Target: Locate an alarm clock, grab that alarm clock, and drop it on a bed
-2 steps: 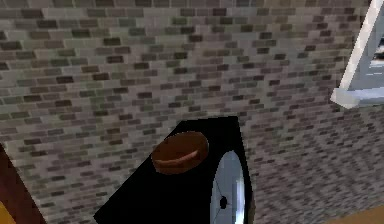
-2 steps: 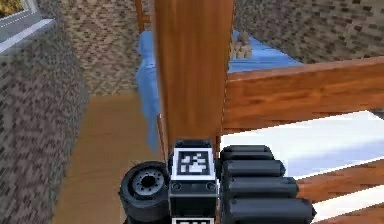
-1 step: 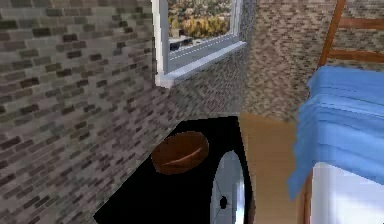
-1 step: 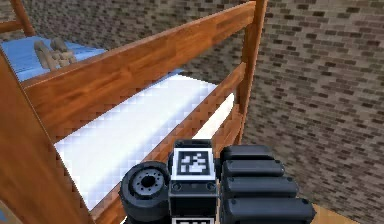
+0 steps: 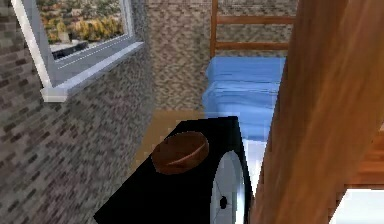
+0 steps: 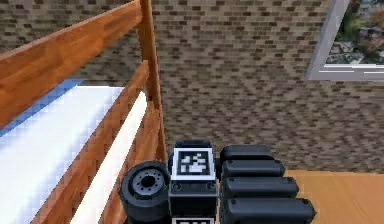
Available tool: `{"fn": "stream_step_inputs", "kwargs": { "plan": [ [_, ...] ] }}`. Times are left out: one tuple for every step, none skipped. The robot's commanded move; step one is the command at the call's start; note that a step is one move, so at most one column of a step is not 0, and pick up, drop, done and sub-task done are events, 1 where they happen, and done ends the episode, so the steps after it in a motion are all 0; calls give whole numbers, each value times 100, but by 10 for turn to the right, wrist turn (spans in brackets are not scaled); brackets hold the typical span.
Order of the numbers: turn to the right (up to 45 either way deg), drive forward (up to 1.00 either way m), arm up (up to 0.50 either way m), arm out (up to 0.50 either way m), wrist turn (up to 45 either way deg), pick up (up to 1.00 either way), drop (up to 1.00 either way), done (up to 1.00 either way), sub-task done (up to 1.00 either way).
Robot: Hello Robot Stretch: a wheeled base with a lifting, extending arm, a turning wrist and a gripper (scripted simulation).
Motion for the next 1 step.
{"fn": "stream_step_inputs", "kwargs": {
  "plan": [
    [0, 100, 0, 0, 0, 0, 0, 0, 0]
  ]
}}
